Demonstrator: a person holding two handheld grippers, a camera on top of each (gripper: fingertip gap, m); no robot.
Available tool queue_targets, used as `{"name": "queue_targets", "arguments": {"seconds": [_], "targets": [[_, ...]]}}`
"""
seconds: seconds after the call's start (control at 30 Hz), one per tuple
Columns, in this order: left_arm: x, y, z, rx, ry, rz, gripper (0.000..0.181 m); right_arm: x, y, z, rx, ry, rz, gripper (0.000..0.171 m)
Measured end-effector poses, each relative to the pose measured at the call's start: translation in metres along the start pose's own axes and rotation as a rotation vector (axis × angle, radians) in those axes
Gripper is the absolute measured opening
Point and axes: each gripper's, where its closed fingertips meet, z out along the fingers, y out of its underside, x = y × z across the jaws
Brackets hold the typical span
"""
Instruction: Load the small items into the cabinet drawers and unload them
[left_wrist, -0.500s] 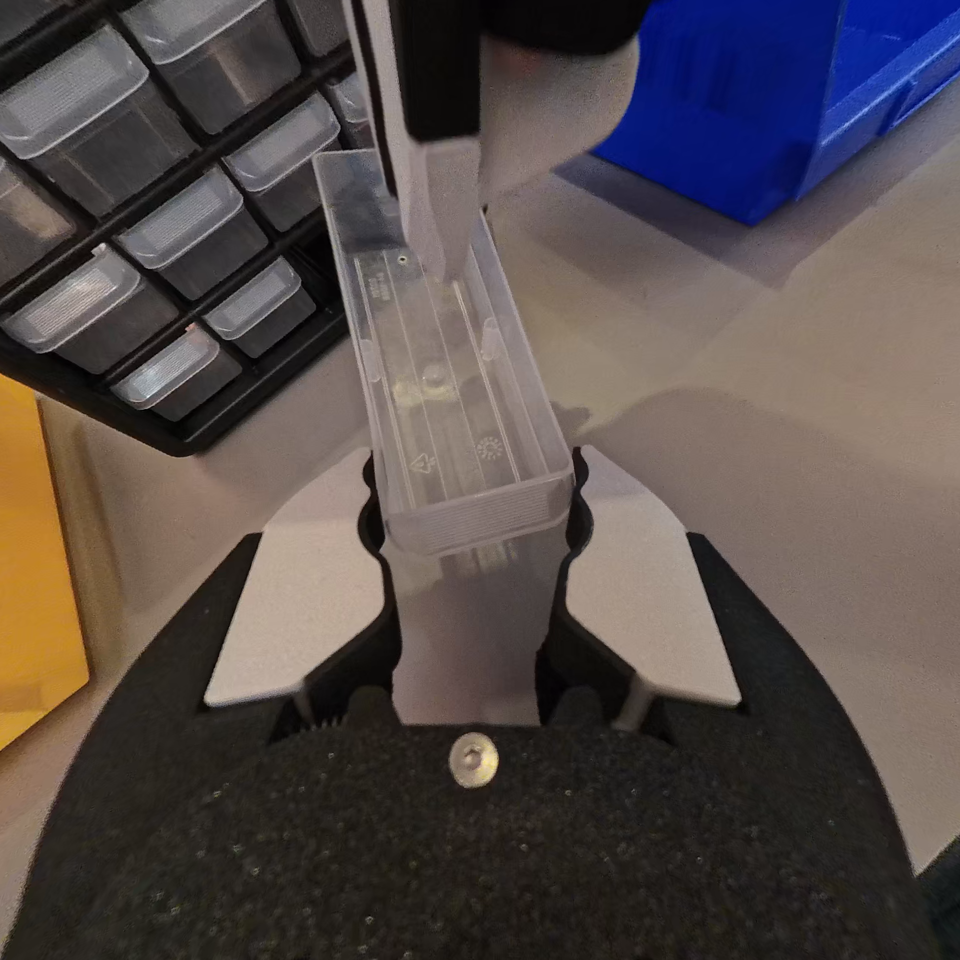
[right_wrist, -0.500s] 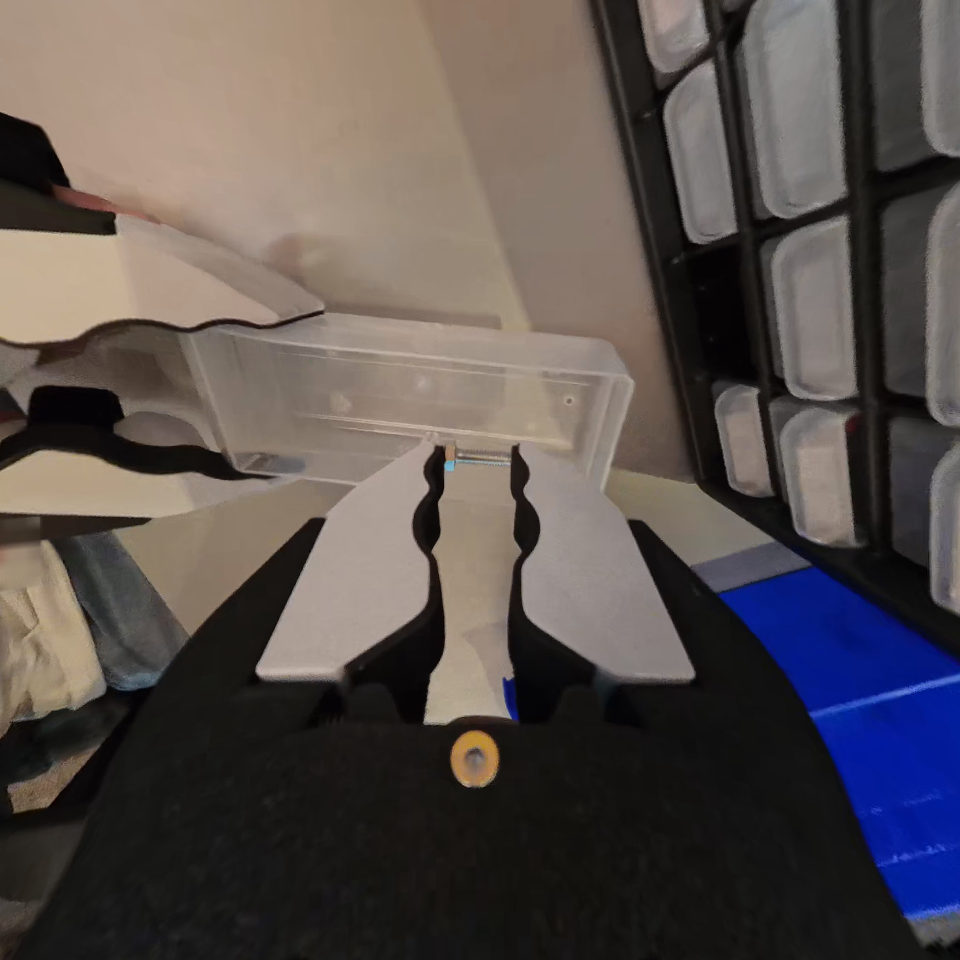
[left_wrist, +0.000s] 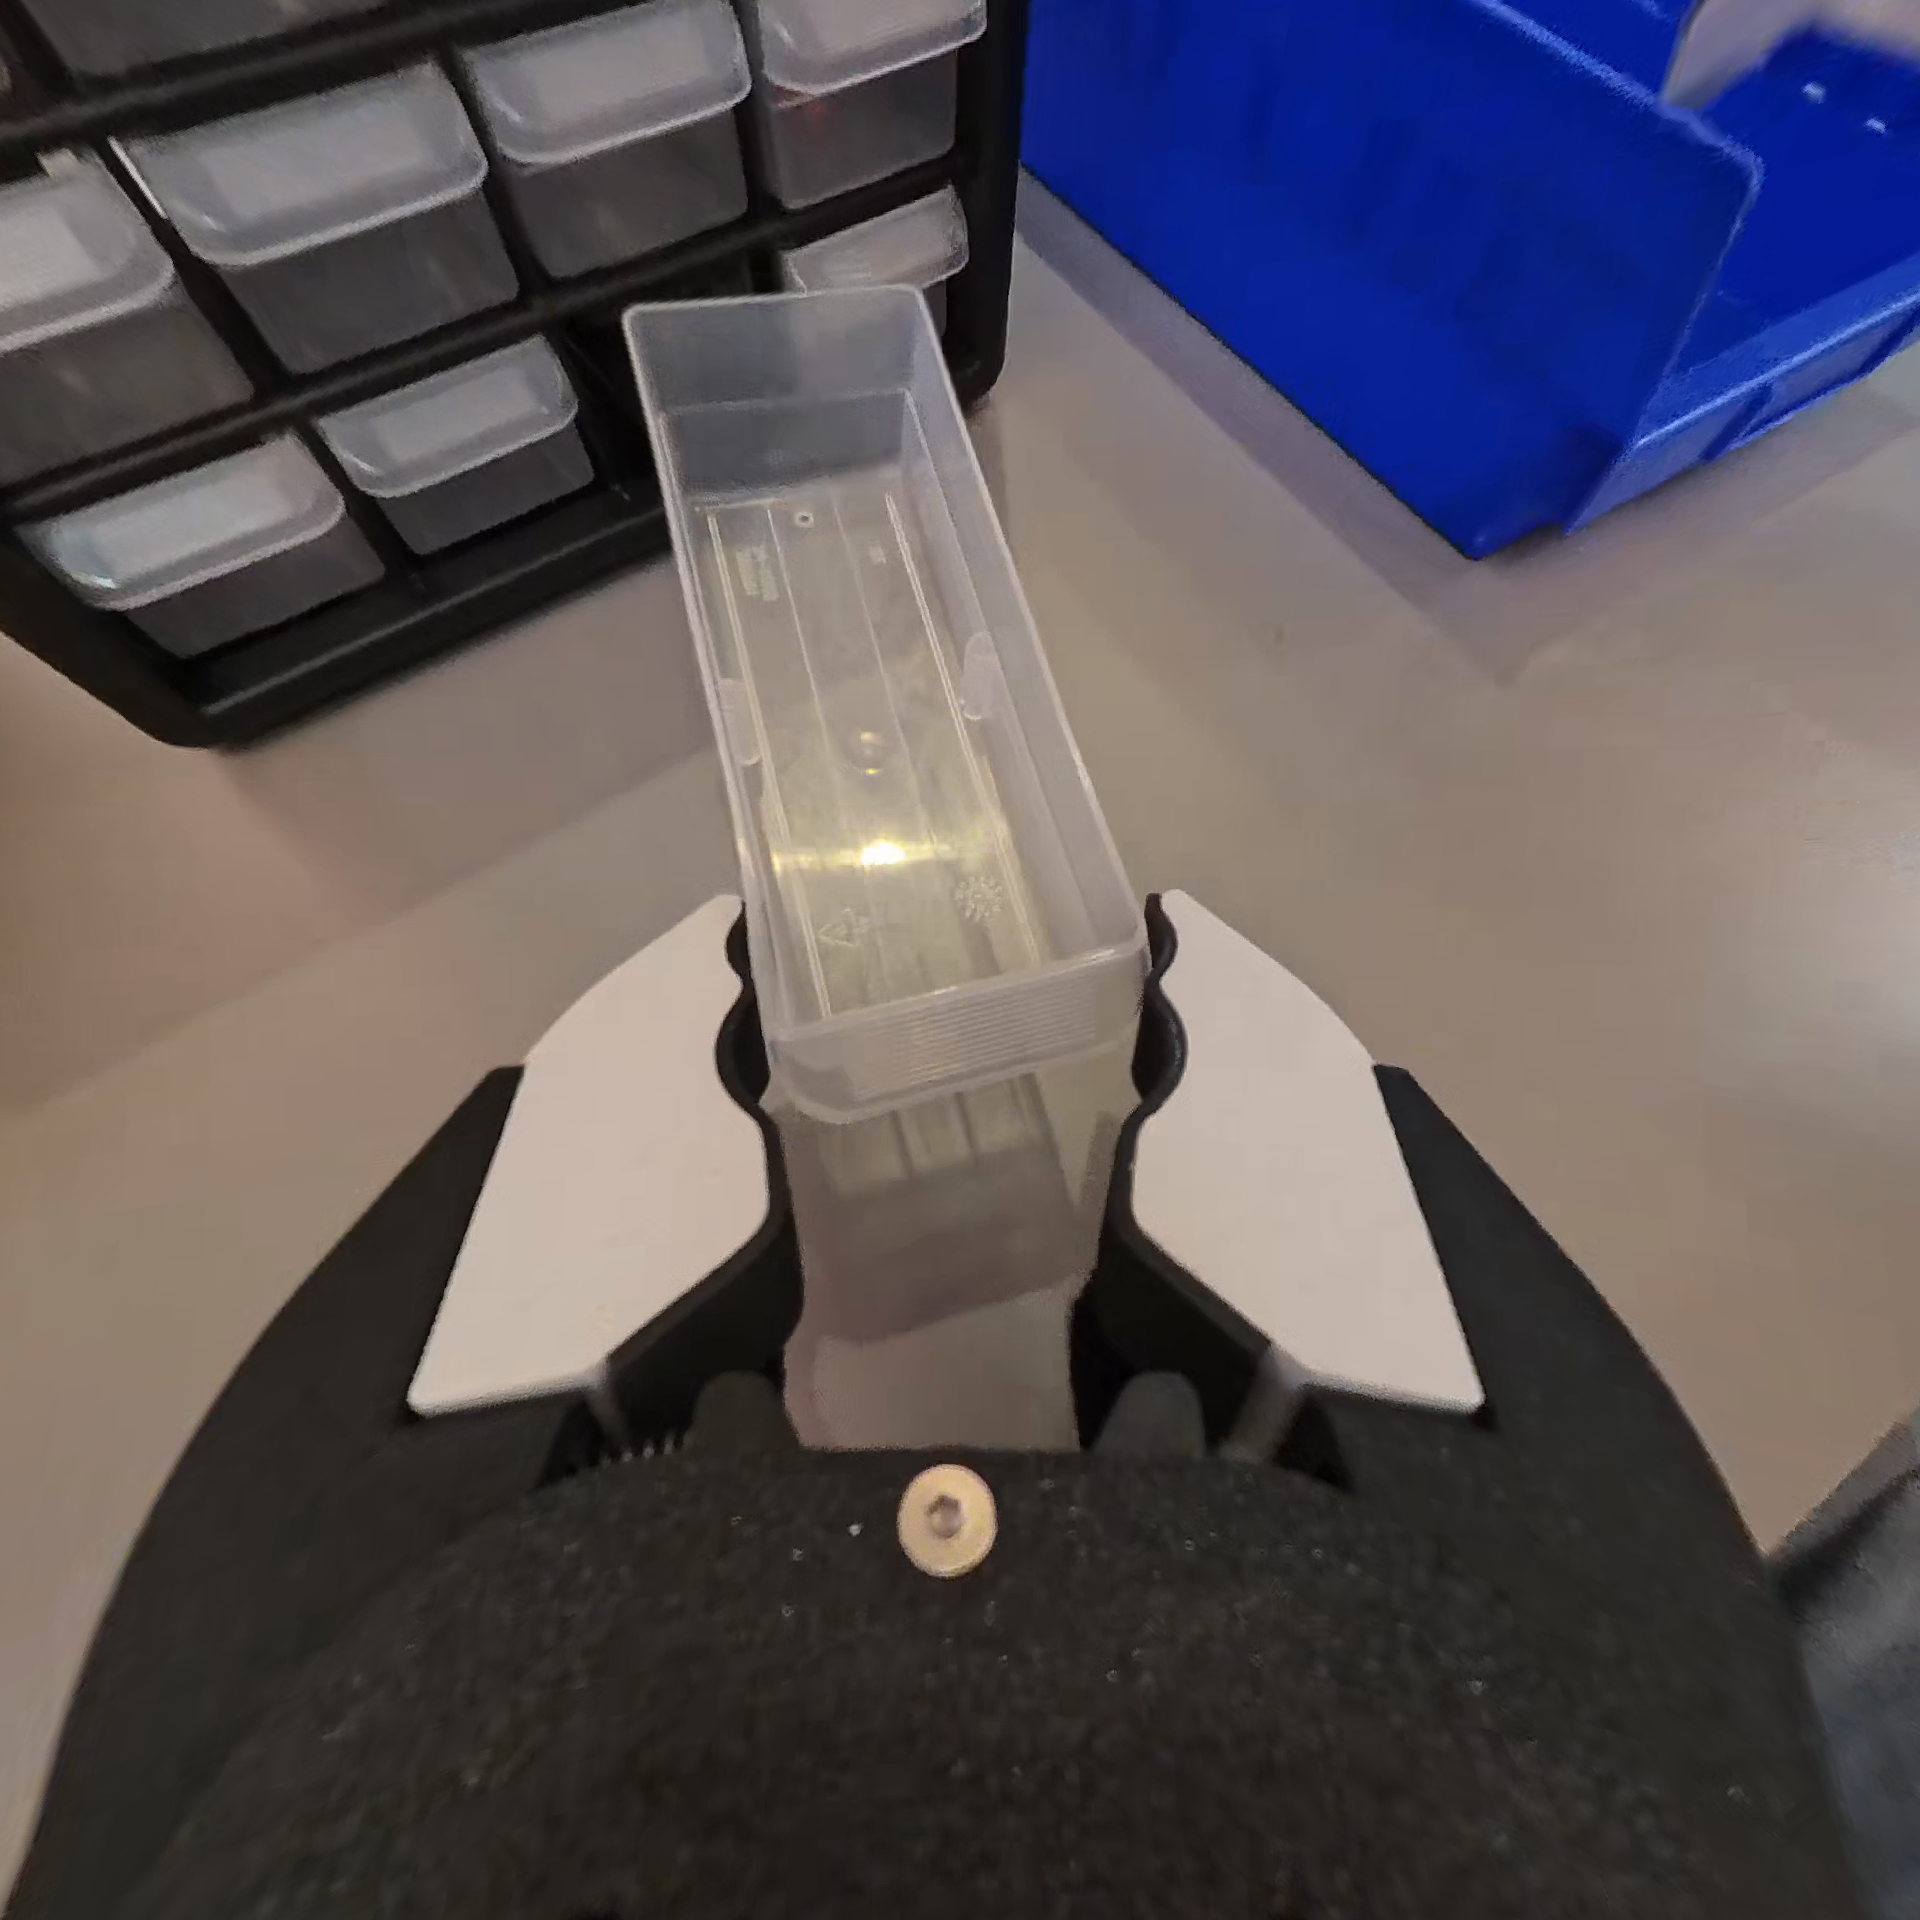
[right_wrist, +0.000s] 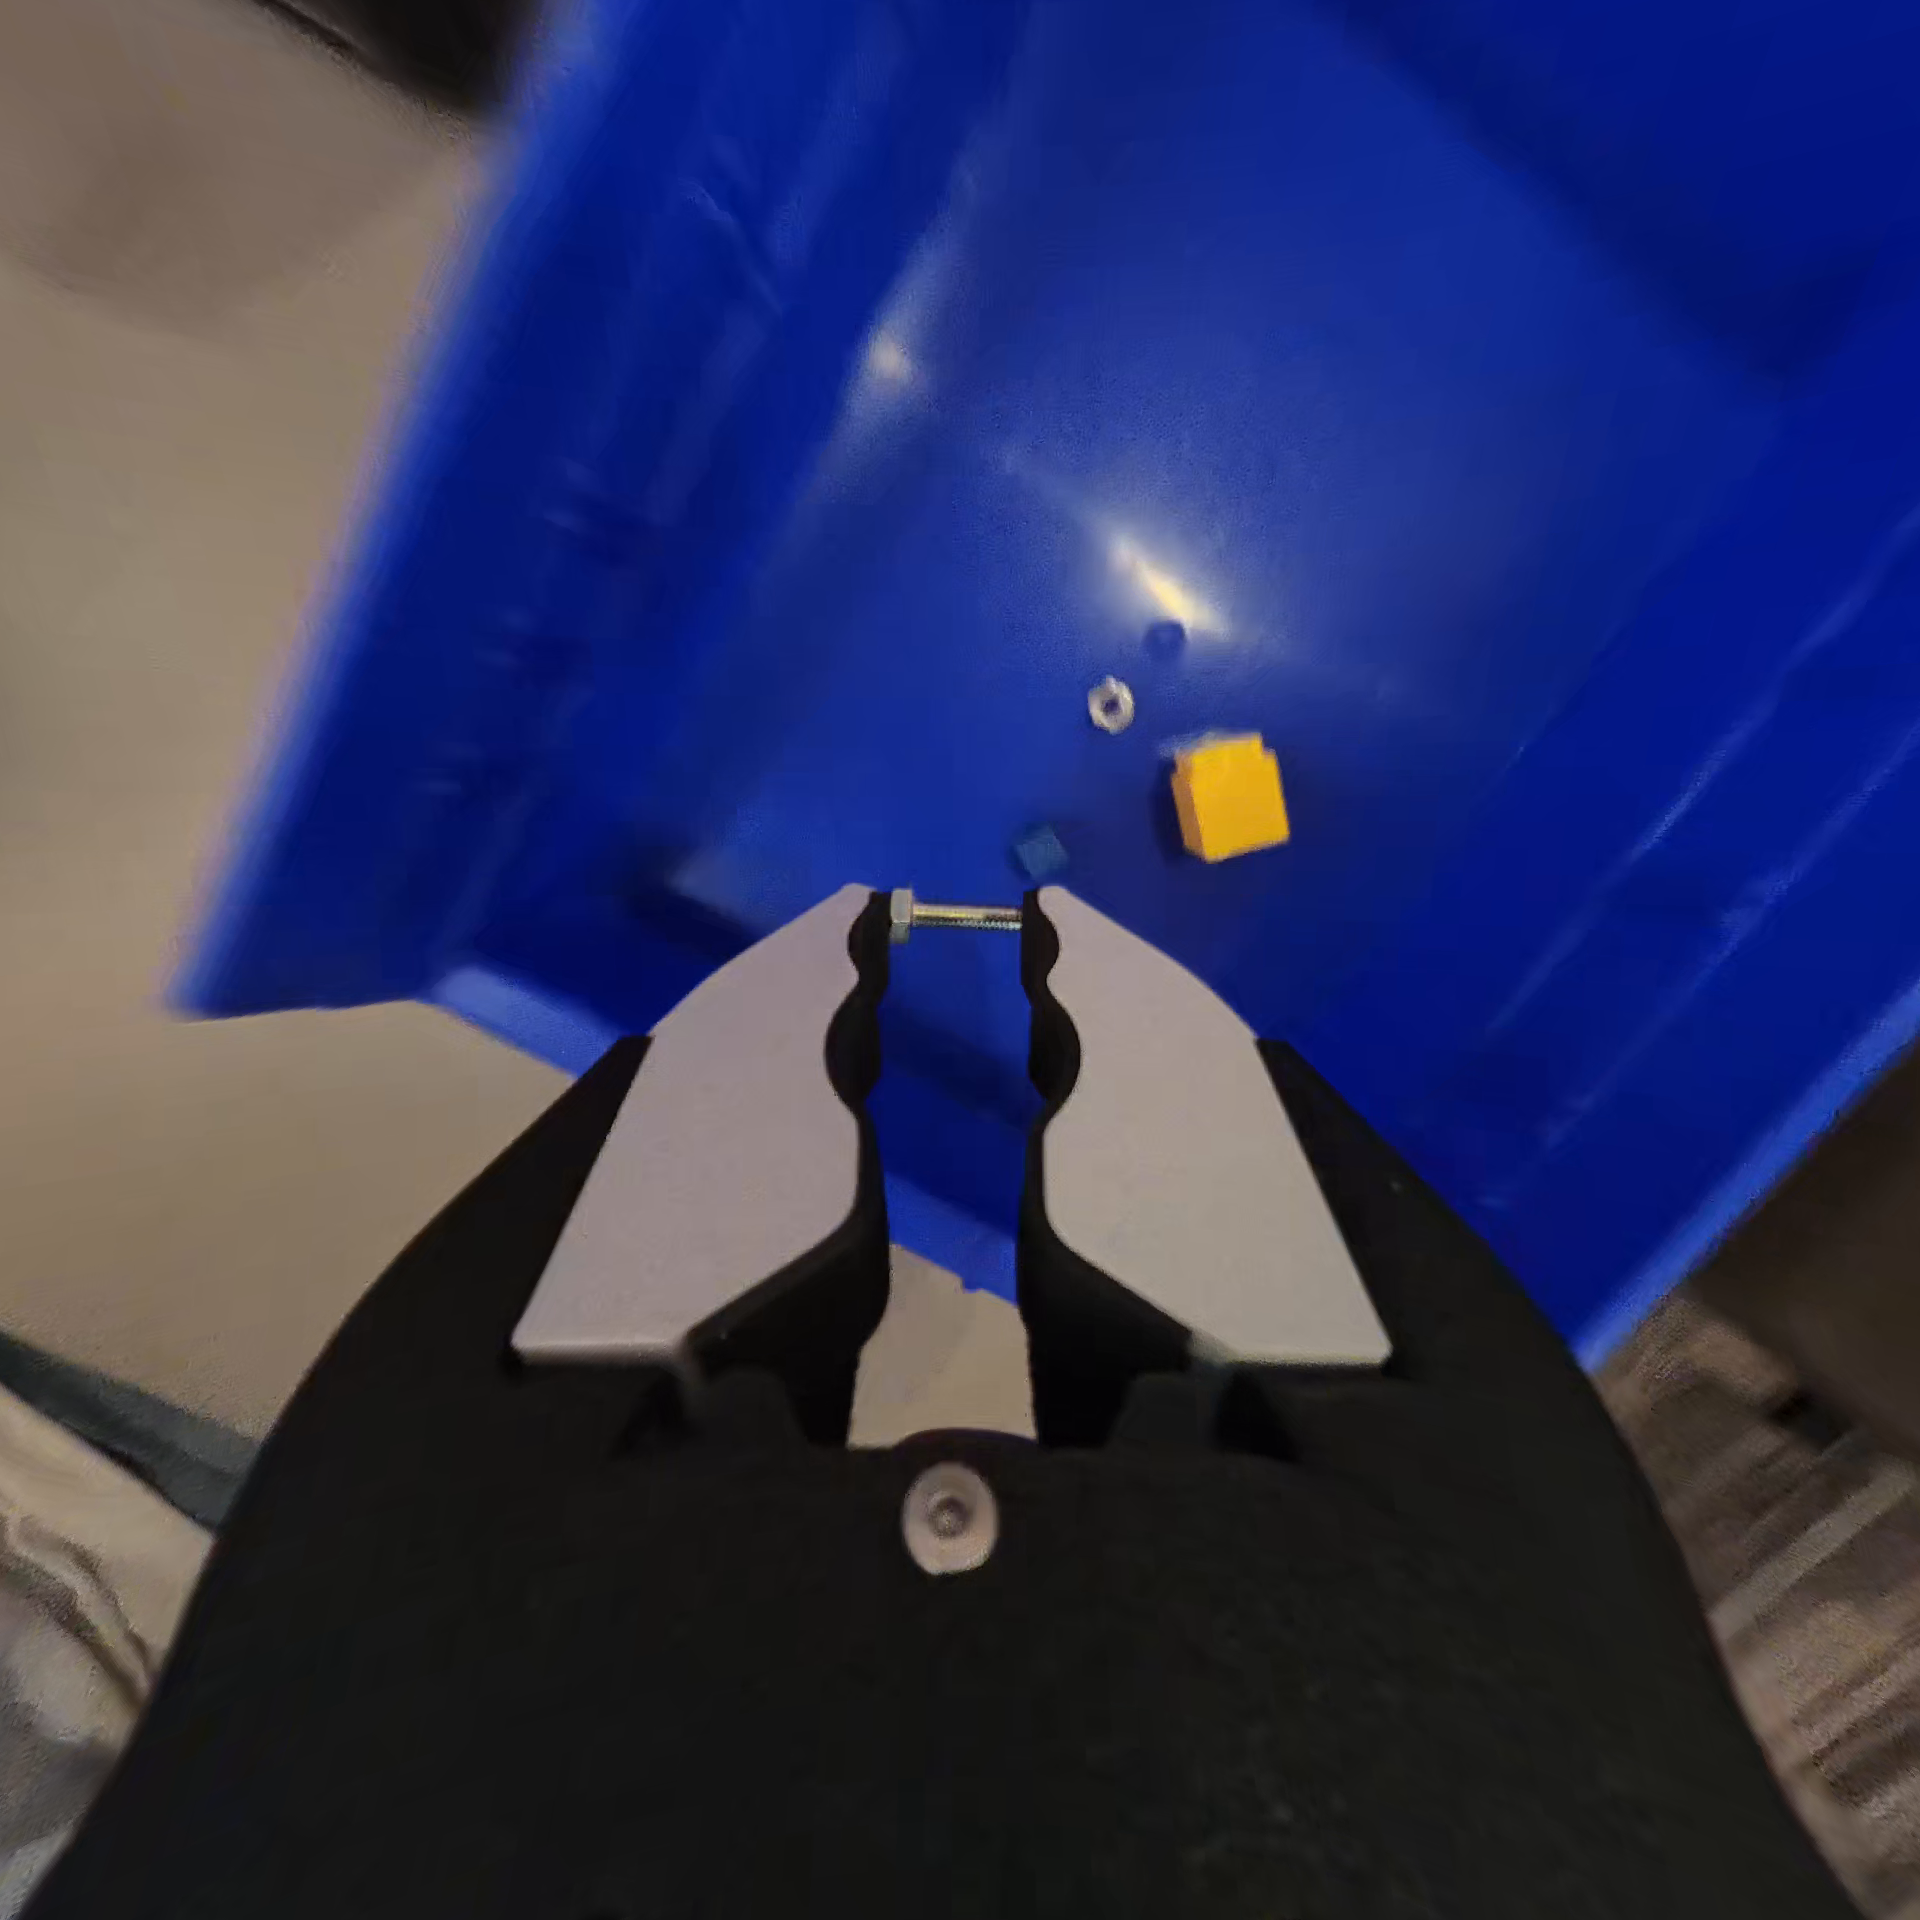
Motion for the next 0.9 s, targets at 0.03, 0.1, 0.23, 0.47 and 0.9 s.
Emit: {"name": "queue_targets", "arguments": {"seconds": [0.03,0.1,0.23,0.47,0.9], "targets": [[0.002,0.001,0.001,-0.007,0.005,-0.025,0.069,0.009,0.012,0.014,-0.039,0.013,0.053,0.024],[0.005,0.001,0.005,-0.028,0.008,-0.078,0.069,0.023,0.027,0.030,-0.077,0.045,0.146,0.024],[0.005,-0.001,0.018,-0.076,-0.030,-0.134,0.069,0.034,0.043,0.043,-0.198,0.072,0.202,0.024],[-0.001,-0.007,0.041,-0.131,-0.079,-0.228,0.069,0.036,0.040,0.053,-0.242,0.056,0.204,0.029],[-0.002,-0.026,0.068,-0.109,-0.197,-0.285,0.069,-0.021,-0.004,-0.058,0.381,0.204,0.087,0.043]]}}
